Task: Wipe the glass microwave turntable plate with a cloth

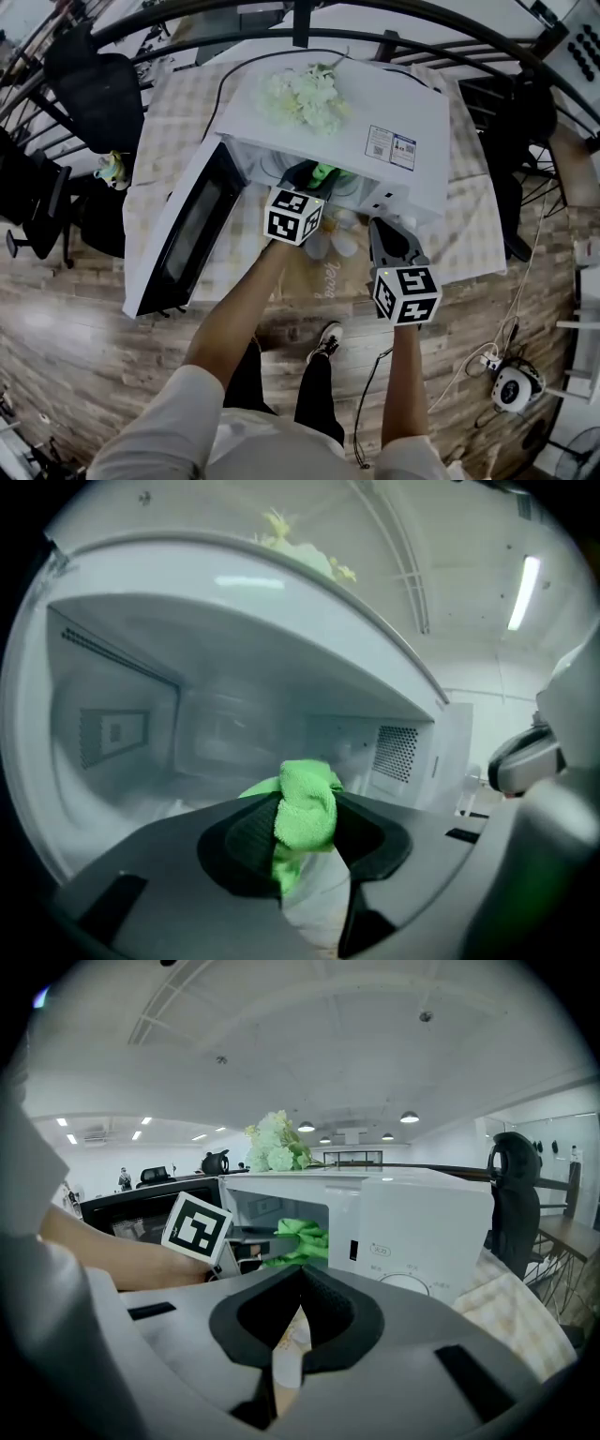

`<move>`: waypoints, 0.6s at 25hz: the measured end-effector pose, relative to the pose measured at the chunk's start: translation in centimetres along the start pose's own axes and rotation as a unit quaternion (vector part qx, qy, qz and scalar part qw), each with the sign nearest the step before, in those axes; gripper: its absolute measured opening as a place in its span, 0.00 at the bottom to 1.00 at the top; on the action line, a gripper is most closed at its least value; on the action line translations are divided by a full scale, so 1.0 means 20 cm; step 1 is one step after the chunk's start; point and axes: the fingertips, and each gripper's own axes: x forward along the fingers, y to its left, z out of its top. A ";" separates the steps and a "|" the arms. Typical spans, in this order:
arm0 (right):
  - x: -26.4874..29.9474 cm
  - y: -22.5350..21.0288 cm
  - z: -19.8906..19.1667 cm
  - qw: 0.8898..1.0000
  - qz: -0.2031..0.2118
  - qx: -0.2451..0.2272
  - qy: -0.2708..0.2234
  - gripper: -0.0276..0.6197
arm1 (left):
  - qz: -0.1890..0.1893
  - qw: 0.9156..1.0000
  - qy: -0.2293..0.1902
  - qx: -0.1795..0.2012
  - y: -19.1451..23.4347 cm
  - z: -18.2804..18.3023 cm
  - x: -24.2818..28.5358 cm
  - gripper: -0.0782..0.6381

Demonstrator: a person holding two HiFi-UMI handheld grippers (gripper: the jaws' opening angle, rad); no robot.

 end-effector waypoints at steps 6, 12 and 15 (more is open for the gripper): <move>0.01 0.00 0.00 1.000 -0.003 0.007 -0.006 0.06 | 0.157 0.987 0.011 0.017 0.45 0.00 -0.16 0.34; 0.01 0.00 -0.01 1.000 -0.007 0.008 -0.005 0.06 | 0.200 0.976 0.079 0.028 0.60 -0.14 -0.13 0.34; 0.00 -0.01 -0.03 1.000 -0.009 0.008 -0.001 0.06 | 0.170 0.975 0.113 0.082 0.51 -0.16 -0.04 0.34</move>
